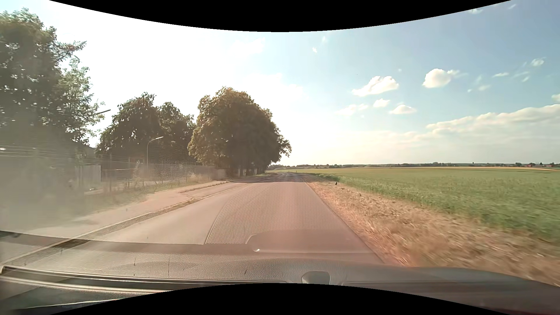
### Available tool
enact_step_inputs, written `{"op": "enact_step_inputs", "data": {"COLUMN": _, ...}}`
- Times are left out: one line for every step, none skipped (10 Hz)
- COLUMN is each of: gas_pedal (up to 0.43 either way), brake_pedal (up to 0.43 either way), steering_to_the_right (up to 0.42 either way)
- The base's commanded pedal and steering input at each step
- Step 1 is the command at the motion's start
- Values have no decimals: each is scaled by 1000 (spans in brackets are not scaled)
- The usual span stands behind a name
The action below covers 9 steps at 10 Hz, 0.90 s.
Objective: Follow the waypoints while adhering to traffic rules and regulations
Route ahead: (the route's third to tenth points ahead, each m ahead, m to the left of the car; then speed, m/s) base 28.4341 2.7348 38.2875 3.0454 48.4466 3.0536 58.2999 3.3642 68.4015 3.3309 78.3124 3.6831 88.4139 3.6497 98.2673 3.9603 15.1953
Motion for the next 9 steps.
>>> {"op": "enact_step_inputs", "data": {"gas_pedal": 59, "brake_pedal": 6, "steering_to_the_right": -1}}
{"op": "enact_step_inputs", "data": {"gas_pedal": 59, "brake_pedal": 6, "steering_to_the_right": -1}}
{"op": "enact_step_inputs", "data": {"gas_pedal": 59, "brake_pedal": 6, "steering_to_the_right": -1}}
{"op": "enact_step_inputs", "data": {"gas_pedal": 59, "brake_pedal": 6, "steering_to_the_right": -2}}
{"op": "enact_step_inputs", "data": {"gas_pedal": 59, "brake_pedal": 6, "steering_to_the_right": -5}}
{"op": "enact_step_inputs", "data": {"gas_pedal": 59, "brake_pedal": 6, "steering_to_the_right": -5}}
{"op": "enact_step_inputs", "data": {"gas_pedal": 59, "brake_pedal": 6, "steering_to_the_right": -3}}
{"op": "enact_step_inputs", "data": {"gas_pedal": 59, "brake_pedal": 6, "steering_to_the_right": -2}}
{"op": "enact_step_inputs", "data": {"gas_pedal": 59, "brake_pedal": 6, "steering_to_the_right": -2}}
